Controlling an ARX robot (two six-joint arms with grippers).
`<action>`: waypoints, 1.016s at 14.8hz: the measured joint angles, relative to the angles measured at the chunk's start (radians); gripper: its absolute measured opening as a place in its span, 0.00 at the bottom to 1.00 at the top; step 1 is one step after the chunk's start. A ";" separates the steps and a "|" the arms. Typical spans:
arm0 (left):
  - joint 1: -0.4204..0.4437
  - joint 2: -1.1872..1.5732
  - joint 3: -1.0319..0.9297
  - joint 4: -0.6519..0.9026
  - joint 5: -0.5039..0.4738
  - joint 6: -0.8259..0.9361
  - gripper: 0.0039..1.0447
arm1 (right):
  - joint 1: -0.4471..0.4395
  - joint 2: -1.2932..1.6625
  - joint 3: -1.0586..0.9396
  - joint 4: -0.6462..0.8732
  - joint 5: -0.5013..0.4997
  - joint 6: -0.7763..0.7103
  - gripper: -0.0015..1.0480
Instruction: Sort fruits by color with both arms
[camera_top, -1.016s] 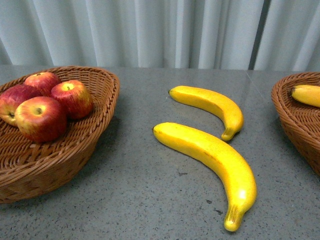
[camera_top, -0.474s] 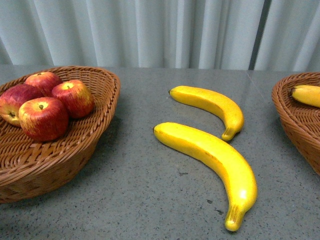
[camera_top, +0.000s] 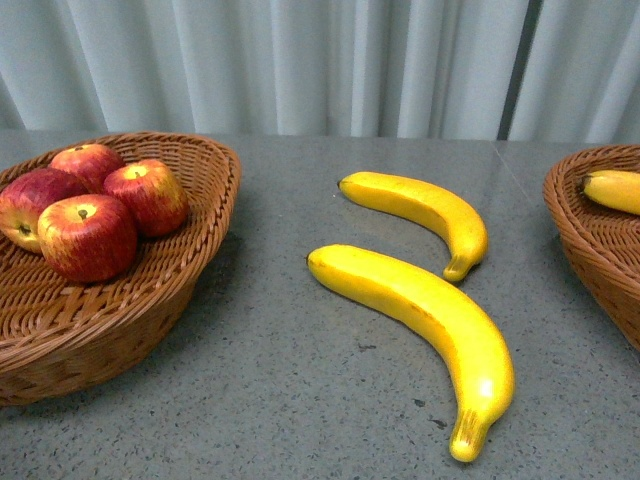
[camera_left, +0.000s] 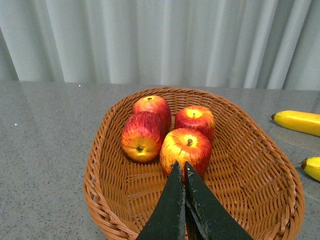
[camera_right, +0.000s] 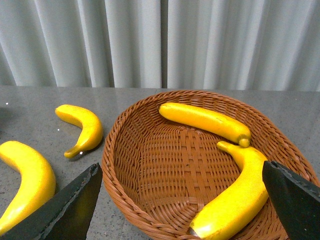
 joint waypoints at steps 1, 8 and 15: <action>0.000 -0.032 -0.008 -0.023 0.000 0.000 0.01 | 0.000 0.000 0.000 0.000 0.000 0.000 0.94; 0.000 -0.242 -0.048 -0.170 0.001 0.000 0.01 | 0.000 0.000 0.000 0.000 0.000 0.000 0.94; 0.000 -0.397 -0.048 -0.325 0.001 0.000 0.01 | 0.000 0.000 0.000 0.000 0.000 0.000 0.94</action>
